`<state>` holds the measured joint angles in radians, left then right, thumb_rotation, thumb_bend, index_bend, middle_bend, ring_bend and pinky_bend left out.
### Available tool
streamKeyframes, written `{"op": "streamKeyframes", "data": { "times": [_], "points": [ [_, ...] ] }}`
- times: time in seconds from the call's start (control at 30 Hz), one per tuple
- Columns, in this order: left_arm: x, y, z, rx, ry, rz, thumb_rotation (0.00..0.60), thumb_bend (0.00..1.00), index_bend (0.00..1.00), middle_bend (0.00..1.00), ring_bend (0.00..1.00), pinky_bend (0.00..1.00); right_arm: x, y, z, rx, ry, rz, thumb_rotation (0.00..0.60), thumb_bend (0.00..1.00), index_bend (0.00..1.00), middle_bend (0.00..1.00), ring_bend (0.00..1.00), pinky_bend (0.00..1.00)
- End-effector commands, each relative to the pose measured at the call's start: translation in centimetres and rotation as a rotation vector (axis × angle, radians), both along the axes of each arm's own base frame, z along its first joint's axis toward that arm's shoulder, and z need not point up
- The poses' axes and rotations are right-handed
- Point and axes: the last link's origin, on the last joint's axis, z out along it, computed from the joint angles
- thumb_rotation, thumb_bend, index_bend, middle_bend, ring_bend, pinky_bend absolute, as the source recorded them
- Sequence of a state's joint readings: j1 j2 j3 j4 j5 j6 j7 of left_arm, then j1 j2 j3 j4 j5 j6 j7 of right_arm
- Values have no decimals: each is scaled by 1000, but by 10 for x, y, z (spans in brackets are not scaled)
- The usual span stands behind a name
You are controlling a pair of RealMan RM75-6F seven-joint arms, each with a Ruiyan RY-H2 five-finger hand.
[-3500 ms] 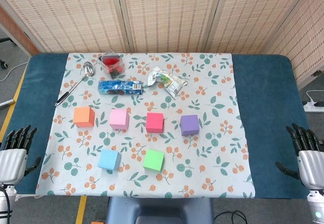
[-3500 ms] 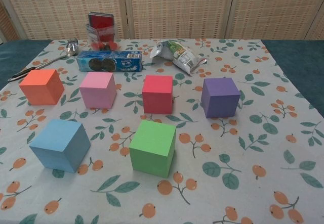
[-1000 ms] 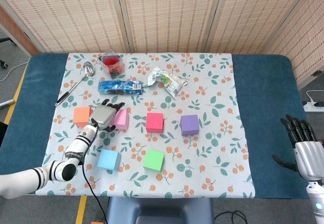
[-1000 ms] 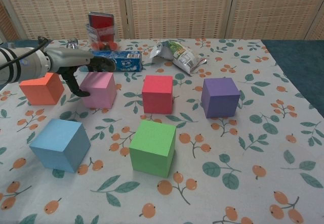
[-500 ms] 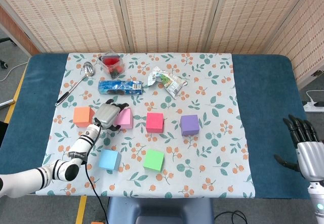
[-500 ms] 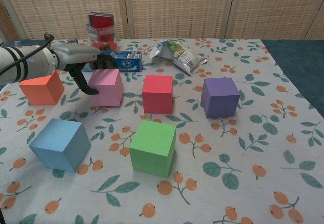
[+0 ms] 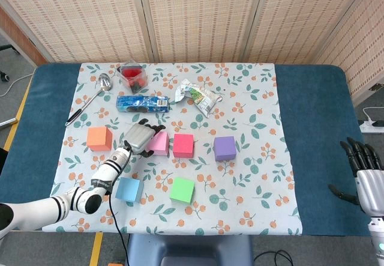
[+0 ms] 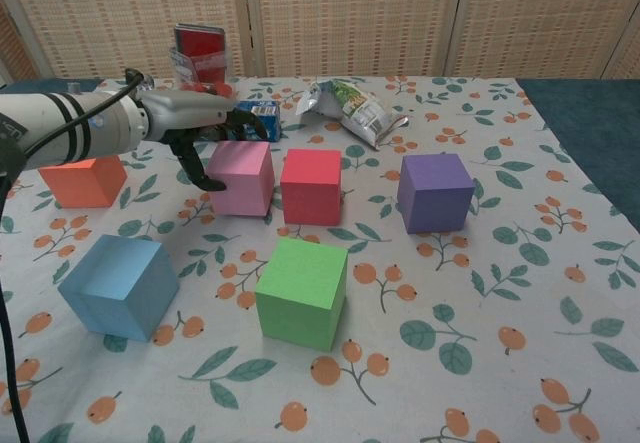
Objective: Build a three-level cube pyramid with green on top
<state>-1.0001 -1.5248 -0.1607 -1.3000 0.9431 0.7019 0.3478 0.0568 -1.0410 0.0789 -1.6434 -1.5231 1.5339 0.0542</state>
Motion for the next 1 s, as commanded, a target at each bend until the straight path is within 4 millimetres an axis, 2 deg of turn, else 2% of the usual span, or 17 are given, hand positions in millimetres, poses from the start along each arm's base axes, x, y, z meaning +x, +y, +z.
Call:
{"op": "streamKeyframes", "data": {
  "times": [0.03, 1.0],
  "points": [
    [3, 1, -2, -4, -8, 2, 600, 309, 164, 422, 389, 126, 0, 0, 0, -1, 0, -2, 600, 0, 0, 0, 0, 0],
    [16, -1, -16, -7, 2, -24, 600, 309, 147, 418, 389, 119, -7, 3, 3, -10, -3, -22, 600, 0, 0, 0, 0, 0]
  ]
}}
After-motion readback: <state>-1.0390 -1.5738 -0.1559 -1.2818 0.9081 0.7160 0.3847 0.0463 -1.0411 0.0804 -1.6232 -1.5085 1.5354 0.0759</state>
